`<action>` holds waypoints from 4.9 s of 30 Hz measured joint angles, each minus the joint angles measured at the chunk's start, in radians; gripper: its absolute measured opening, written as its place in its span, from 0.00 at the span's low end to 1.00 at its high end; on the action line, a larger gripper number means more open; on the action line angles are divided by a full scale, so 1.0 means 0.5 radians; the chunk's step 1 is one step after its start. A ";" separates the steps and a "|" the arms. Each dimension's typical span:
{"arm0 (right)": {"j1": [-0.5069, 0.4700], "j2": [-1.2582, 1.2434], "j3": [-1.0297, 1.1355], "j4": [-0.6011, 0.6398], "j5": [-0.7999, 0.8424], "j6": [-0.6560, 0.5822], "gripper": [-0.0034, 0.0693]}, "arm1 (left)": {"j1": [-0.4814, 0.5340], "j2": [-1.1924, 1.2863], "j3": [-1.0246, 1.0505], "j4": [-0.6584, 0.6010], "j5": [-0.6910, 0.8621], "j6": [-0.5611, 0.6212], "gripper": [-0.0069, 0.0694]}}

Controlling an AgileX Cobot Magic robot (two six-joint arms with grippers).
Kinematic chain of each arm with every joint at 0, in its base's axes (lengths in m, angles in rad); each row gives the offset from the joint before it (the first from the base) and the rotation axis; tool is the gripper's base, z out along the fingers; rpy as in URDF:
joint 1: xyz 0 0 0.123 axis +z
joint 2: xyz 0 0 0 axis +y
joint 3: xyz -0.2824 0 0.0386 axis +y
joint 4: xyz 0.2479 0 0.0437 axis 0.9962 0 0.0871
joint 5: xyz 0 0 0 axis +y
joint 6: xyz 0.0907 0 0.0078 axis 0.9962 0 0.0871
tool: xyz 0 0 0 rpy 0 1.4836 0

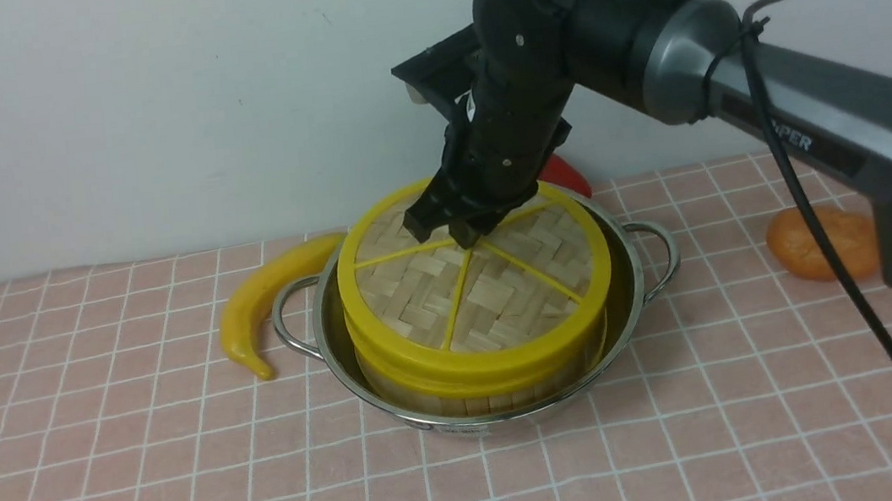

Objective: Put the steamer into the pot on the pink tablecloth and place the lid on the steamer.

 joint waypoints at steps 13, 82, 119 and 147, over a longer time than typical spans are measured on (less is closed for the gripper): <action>0.000 0.002 -0.005 0.013 0.000 -0.004 0.25 | 0.000 0.000 0.000 0.000 0.000 0.000 0.09; -0.006 -2.959 2.857 0.129 -1.281 0.100 0.05 | 0.000 0.000 0.000 -0.002 0.008 0.000 0.18; -1.123 -4.597 4.503 -0.270 -1.927 0.098 0.21 | 0.000 0.000 0.000 0.000 0.008 0.000 0.26; -1.123 -4.600 4.518 -0.205 -1.922 0.144 0.30 | 0.319 -0.207 0.369 0.376 -0.235 0.158 0.30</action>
